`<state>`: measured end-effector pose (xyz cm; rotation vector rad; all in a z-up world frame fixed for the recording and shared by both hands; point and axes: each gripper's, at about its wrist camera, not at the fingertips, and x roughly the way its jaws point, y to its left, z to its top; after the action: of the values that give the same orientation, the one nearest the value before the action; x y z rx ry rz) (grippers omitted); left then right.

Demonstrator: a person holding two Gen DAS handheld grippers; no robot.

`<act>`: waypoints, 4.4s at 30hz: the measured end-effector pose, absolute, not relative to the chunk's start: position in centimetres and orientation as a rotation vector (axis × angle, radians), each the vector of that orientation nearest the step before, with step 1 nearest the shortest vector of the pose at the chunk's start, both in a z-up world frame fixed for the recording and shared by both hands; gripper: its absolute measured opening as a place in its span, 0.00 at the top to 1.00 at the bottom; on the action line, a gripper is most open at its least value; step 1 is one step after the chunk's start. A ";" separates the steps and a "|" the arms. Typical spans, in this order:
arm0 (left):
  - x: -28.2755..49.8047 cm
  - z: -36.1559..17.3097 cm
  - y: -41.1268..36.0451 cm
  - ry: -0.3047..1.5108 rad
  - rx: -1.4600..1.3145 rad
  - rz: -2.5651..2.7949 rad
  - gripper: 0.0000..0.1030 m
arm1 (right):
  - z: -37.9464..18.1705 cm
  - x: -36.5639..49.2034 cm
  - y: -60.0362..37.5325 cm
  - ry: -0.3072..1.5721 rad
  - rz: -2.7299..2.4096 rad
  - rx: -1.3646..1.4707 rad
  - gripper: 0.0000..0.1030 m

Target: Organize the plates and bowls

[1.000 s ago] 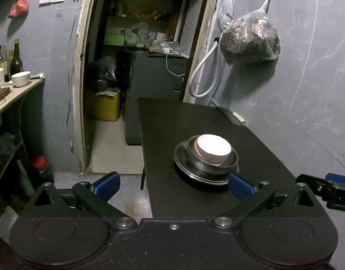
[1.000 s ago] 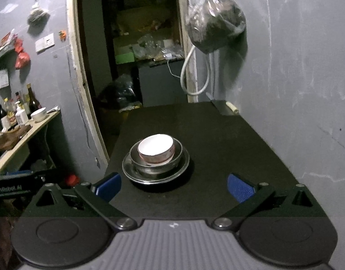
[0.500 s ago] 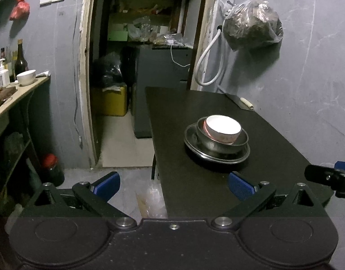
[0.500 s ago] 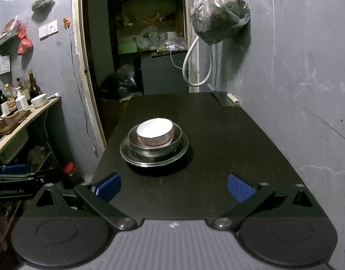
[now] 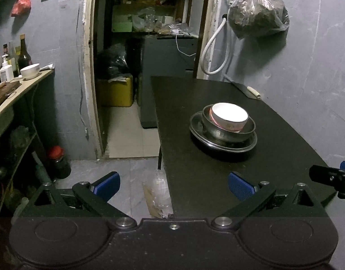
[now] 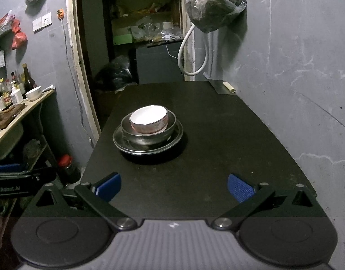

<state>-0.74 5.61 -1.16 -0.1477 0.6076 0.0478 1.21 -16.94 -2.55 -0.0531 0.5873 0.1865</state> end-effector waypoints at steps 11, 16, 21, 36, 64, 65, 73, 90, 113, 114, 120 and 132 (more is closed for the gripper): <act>-0.7 -1.3 5.7 0.619 -0.143 0.043 0.01 | -2.7 1.6 -17.0 0.602 0.160 -0.055 0.00; -0.6 -1.3 5.7 0.619 -0.142 0.043 0.01 | -2.6 1.4 -17.1 0.604 0.155 -0.054 0.00; -0.5 -1.3 5.5 0.617 -0.140 0.042 0.01 | -2.6 1.4 -17.2 0.603 0.155 -0.053 0.00; -0.6 -1.3 5.2 0.614 -0.134 0.036 0.01 | -2.6 1.2 -17.6 0.602 0.152 -0.047 0.00; -0.3 -1.0 5.1 0.611 -0.133 0.032 0.01 | -2.5 1.1 -17.8 0.601 0.160 -0.037 0.00; -0.3 -1.0 5.1 0.611 -0.134 0.032 0.01 | -2.5 1.1 -17.8 0.601 0.162 -0.037 0.00; -0.3 -0.9 5.0 0.609 -0.132 0.030 0.01 | -2.4 1.2 -17.6 0.601 0.167 -0.039 0.00; -0.2 -0.8 5.0 0.604 -0.129 0.026 0.01 | -2.5 1.1 -17.6 0.600 0.167 -0.038 0.00; -0.4 -0.7 5.8 0.605 -0.129 0.022 0.01 | -2.2 1.2 -17.0 0.595 0.177 -0.042 0.00; -0.4 -0.7 5.8 0.606 -0.129 0.022 0.01 | -2.2 1.2 -17.0 0.596 0.177 -0.042 0.00; -0.3 -0.7 5.8 0.606 -0.129 0.022 0.01 | -2.2 1.1 -17.0 0.598 0.177 -0.041 0.00; -0.4 -0.9 6.0 0.609 -0.126 0.020 0.01 | -2.4 1.1 -17.1 0.601 0.173 -0.035 0.00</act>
<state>-0.45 6.02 -0.94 -0.1262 0.6090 0.0198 1.12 -17.13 -2.41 -0.0352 0.6007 0.1734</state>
